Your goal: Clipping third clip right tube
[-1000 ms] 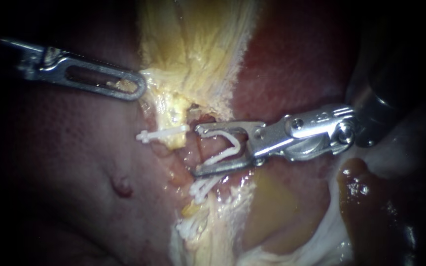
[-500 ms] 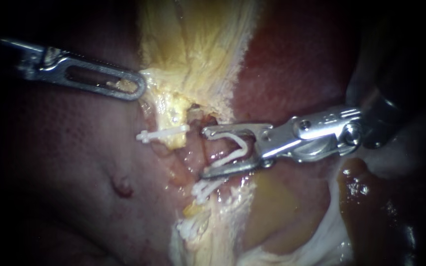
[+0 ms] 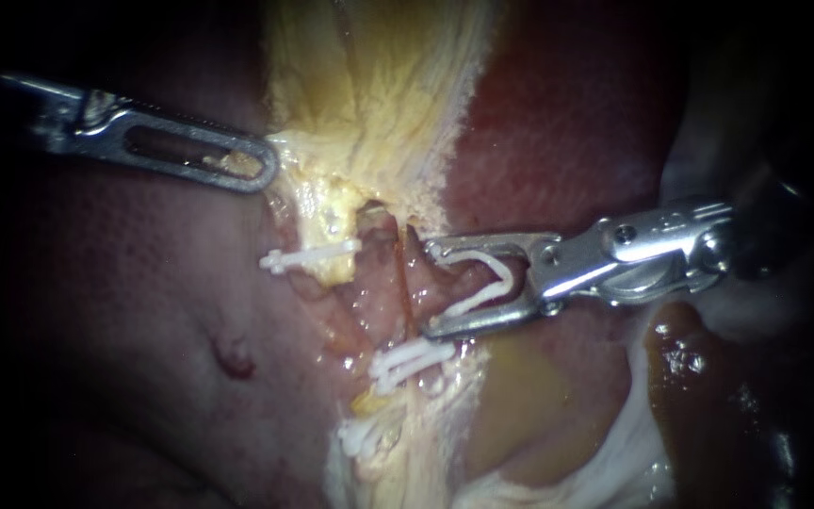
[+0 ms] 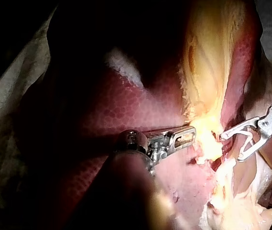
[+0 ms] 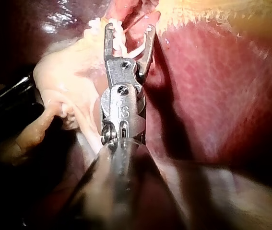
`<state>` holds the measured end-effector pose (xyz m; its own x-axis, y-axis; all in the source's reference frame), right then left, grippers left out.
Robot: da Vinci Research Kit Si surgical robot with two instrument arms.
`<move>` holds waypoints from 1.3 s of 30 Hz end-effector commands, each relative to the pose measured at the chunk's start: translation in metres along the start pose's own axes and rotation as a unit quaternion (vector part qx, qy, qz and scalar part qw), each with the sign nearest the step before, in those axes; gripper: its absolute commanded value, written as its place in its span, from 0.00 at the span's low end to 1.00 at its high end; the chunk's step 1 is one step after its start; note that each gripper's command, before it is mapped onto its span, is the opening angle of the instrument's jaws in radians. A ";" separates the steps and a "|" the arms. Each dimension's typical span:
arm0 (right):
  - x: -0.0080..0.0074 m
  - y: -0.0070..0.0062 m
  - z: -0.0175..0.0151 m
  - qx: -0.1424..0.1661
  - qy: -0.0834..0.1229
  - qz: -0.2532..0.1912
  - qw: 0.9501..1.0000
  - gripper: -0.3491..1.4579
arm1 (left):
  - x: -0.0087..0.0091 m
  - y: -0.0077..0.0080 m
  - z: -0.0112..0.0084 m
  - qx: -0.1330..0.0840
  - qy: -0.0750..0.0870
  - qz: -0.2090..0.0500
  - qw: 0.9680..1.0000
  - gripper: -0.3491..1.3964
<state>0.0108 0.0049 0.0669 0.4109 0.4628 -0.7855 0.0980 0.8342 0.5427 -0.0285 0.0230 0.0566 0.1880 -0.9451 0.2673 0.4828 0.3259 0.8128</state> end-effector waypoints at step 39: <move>0.0003 0.0018 0.0041 0.012 0.030 0.043 0.999 0.47 | 0.0000 -0.0002 0.0000 0.000 0.000 0.000 1.000 0.00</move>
<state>0.0150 0.0053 0.0689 0.3591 0.5567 -0.7491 0.0881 0.7788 0.6210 -0.0285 0.0230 0.0565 0.1874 -0.9452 0.2674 0.4827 0.3257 0.8130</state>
